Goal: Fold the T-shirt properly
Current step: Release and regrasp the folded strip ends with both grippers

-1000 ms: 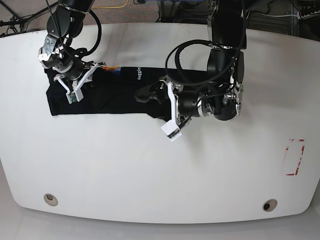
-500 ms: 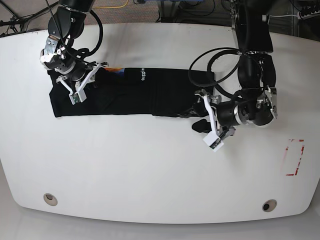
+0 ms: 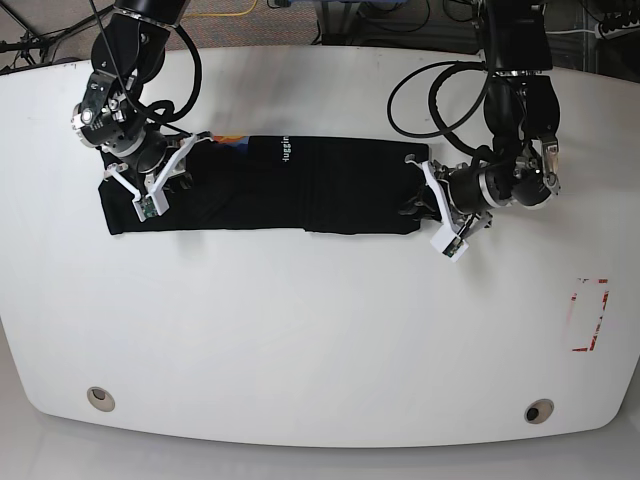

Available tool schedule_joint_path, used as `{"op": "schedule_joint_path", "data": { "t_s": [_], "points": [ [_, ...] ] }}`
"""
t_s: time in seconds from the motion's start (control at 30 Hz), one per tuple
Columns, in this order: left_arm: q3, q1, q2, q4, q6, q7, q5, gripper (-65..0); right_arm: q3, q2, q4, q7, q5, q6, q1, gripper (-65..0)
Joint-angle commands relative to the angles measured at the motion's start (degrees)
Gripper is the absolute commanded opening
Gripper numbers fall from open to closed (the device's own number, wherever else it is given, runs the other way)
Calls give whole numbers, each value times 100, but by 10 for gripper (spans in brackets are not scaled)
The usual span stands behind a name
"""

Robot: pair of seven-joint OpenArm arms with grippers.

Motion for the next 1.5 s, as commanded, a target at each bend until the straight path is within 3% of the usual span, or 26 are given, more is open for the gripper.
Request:
{"op": "schedule_joint_path", "data": {
  "t_s": [0.0,0.3,0.37,0.57,0.83,1.13,1.47],
  "points": [
    [-49,6,-24,8,-10,-322,-135,-572,33,50,259,-162,99,6,236,-474],
    [21,33,-50,-942,-10,-700,-135,-569,666,-11,479,-698,107,6,764,-182],
    [21,33,-68,-1091,-10,-779,-135,-569,860,-11,461,-856,107,6,957,-147],
    [30,41,-147,-1241,-10,-946,-126,-569,1413,41,118,-1331,107,6,1485,-132],
    [30,41,-191,-1258,-10,-964,-56,-569,2090,569,-998,-1551,248,6,2118,-130],
    [30,33,-226,-1258,-10,-964,657,-569,2460,1378,-2721,-1533,1549,6,2293,-132],
    [21,33,-376,-1267,-10,-973,683,-568,2486,1571,-3618,-1516,2701,6,2074,-132]
  ]
}}
